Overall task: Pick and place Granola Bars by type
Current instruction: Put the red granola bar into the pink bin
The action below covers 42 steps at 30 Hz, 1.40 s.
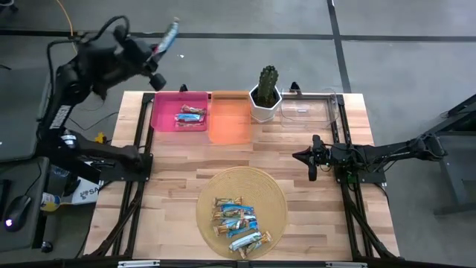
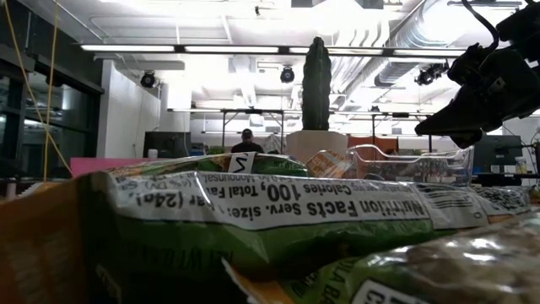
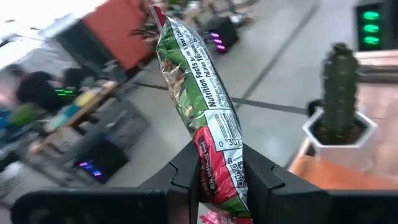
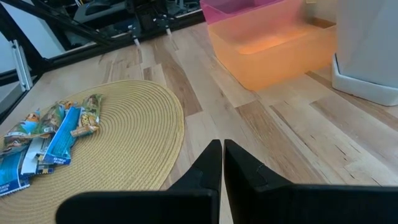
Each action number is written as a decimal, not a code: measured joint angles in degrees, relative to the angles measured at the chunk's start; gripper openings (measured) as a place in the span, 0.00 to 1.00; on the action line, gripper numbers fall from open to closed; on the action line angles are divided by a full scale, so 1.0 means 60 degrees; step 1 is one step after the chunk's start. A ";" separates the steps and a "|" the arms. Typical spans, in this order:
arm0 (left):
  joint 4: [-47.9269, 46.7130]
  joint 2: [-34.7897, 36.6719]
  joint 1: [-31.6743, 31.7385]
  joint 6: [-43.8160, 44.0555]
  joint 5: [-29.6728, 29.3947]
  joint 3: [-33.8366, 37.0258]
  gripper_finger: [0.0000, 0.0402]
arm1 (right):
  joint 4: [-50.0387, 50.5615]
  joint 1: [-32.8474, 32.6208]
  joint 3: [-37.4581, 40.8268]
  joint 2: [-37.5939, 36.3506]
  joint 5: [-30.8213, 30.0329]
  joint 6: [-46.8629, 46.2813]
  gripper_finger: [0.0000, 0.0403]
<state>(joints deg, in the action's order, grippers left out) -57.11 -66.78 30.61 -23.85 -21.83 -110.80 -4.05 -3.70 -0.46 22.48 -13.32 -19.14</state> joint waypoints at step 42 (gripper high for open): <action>-0.1097 -0.2787 0.6207 -0.2799 0.8415 0.7856 0.18 | -0.0003 0.0002 -0.0001 0.0000 0.0001 -0.0015 0.00</action>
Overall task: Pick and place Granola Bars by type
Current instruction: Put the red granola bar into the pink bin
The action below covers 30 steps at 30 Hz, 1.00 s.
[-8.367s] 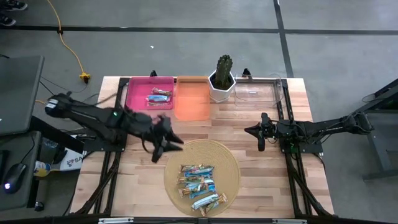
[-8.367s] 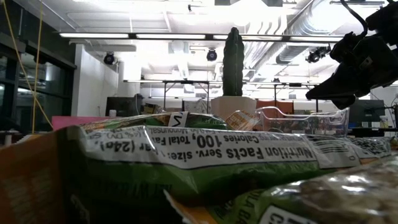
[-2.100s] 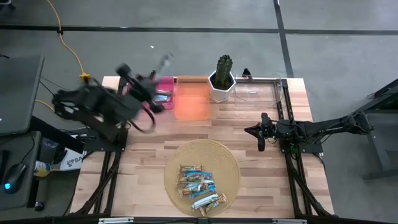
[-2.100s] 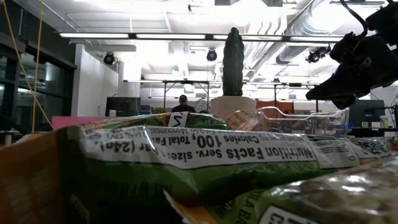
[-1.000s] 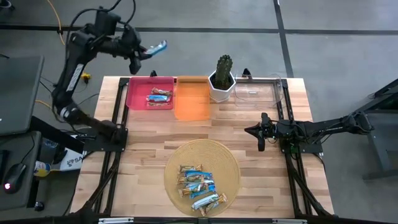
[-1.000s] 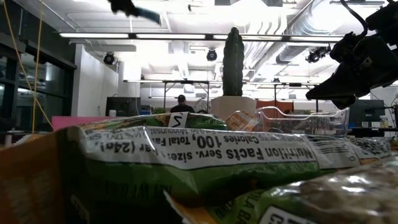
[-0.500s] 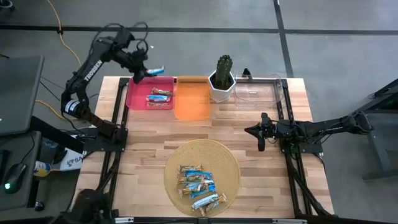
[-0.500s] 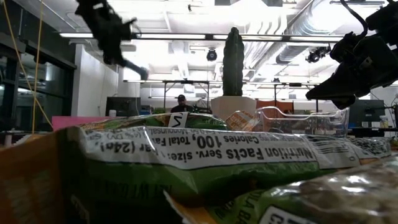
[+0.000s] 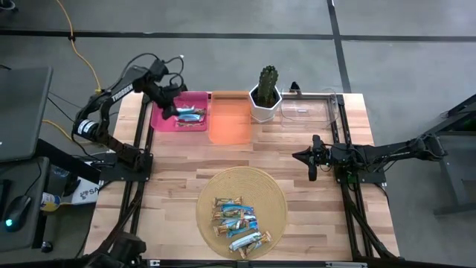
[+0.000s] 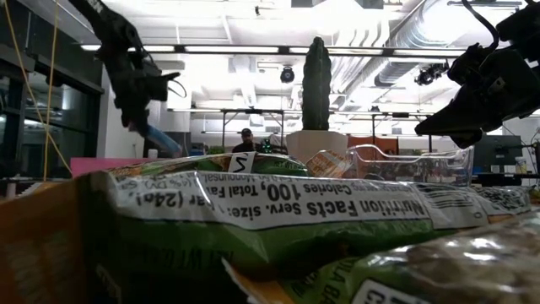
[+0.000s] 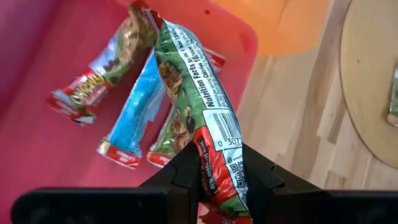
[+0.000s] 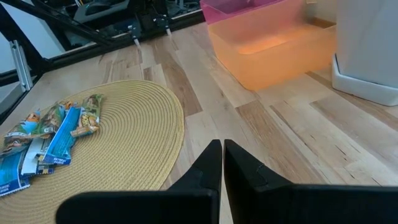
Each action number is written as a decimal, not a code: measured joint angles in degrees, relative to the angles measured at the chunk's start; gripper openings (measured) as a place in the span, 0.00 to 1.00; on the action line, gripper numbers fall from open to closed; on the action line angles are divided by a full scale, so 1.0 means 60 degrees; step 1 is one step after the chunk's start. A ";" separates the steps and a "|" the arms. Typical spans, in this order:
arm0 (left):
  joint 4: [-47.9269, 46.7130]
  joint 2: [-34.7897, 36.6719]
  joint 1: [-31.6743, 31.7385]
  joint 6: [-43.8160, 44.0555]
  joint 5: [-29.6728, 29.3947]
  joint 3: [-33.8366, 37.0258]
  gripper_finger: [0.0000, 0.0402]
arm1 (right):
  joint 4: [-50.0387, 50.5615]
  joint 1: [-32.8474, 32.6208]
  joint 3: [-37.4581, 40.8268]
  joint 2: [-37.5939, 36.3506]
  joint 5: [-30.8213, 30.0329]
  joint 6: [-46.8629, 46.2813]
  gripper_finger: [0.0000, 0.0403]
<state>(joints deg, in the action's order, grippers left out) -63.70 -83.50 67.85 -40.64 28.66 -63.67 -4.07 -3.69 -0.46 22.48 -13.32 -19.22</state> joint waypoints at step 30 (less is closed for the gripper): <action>0.4263 0.0000 -0.0004 0.4338 0.0760 0.1903 0.18 | -0.0001 -0.0001 0.0001 0.0000 -0.0001 -0.0004 0.00</action>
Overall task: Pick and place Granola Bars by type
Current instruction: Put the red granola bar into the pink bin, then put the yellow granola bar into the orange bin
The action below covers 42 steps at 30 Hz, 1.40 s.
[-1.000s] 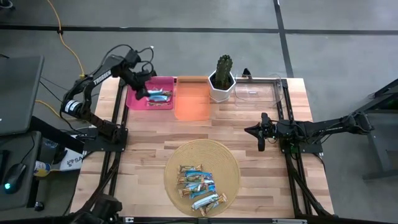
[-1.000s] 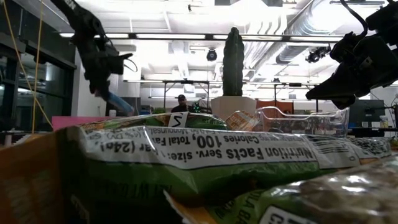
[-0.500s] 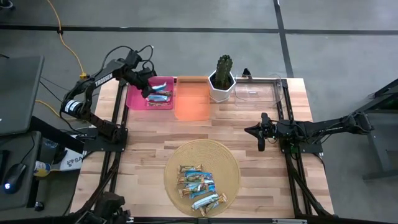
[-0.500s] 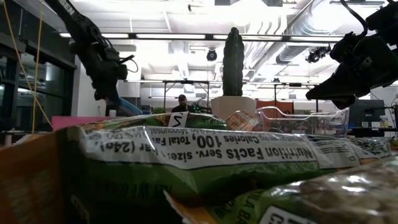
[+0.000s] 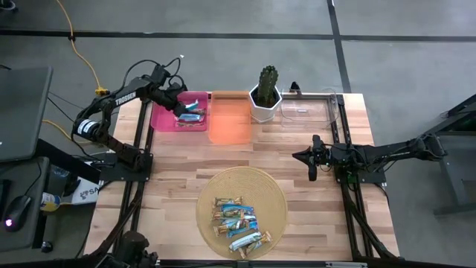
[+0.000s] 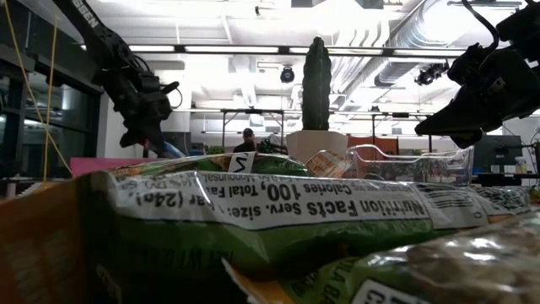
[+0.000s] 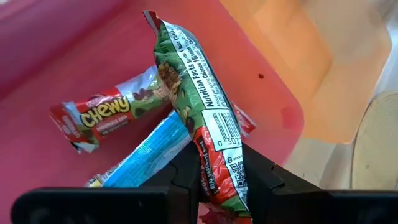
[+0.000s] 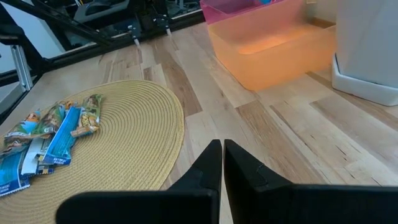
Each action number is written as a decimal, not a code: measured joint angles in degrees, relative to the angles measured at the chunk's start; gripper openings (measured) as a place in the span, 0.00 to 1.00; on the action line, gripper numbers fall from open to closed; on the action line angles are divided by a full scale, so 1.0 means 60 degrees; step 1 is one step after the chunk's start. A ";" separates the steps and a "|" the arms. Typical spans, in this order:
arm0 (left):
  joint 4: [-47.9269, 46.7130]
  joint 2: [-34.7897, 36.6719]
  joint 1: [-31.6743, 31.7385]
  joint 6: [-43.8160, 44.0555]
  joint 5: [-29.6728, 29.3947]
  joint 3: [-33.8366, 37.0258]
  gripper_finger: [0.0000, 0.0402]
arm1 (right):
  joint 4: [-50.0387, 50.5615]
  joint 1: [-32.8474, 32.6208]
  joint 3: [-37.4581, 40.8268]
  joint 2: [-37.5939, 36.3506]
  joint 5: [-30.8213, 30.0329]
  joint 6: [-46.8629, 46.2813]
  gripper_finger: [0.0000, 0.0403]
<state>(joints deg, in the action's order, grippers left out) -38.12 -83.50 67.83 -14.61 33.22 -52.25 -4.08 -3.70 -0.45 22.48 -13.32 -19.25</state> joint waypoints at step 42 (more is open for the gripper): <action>0.0018 0.1607 -0.0102 0.1761 0.1984 -0.1109 0.55 | 0.0001 0.0000 0.0000 0.0000 0.0000 0.0018 0.00</action>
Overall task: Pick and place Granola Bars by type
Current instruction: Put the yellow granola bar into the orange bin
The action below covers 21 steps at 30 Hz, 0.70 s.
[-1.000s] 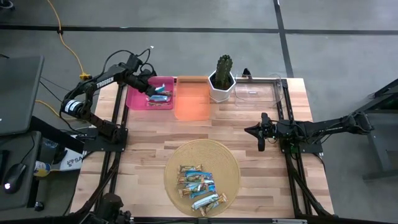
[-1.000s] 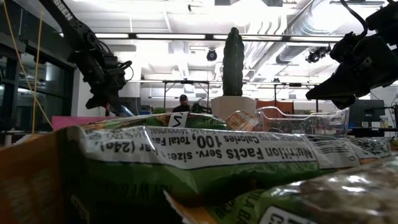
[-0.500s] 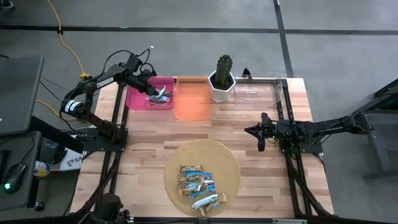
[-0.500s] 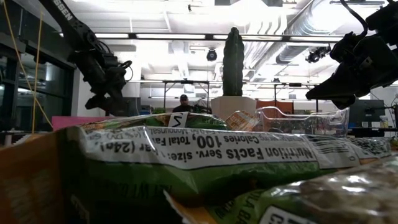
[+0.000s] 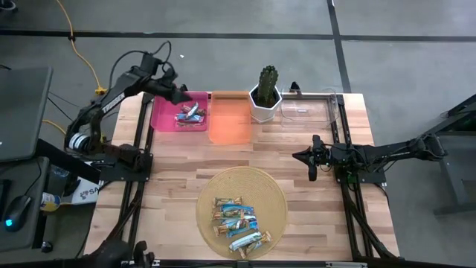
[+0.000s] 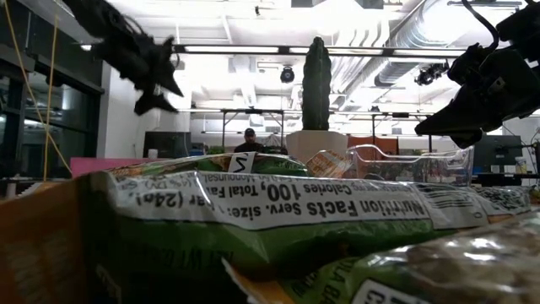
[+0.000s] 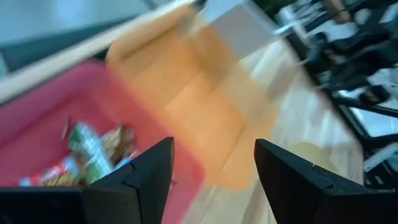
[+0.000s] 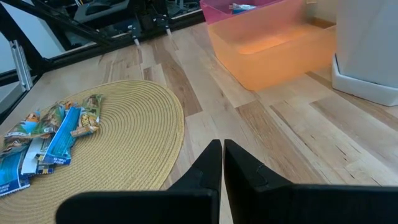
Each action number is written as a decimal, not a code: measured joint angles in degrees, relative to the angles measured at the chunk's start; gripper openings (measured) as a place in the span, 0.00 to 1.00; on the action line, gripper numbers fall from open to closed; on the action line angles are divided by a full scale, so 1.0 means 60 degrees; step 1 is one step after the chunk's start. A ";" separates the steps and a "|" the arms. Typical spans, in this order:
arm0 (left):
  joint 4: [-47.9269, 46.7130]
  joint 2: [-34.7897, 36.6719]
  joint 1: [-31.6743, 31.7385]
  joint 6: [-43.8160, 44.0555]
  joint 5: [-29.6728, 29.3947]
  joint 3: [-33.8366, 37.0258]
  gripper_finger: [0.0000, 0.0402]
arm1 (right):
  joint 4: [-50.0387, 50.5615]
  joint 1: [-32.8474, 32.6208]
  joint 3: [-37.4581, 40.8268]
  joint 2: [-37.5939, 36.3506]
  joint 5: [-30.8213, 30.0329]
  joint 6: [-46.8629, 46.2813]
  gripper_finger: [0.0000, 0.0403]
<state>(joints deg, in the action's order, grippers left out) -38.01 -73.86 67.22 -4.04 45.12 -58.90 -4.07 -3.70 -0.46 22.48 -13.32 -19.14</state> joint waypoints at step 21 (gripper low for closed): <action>-0.0209 0.2738 -0.6699 0.1603 -0.3802 -0.0396 0.55 | -0.0001 0.0001 -0.0001 0.0000 0.0000 -0.0005 0.00</action>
<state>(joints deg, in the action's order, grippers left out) -39.27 -57.43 27.03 5.57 22.31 -61.28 -4.08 -3.69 -0.46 22.48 -13.32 -19.16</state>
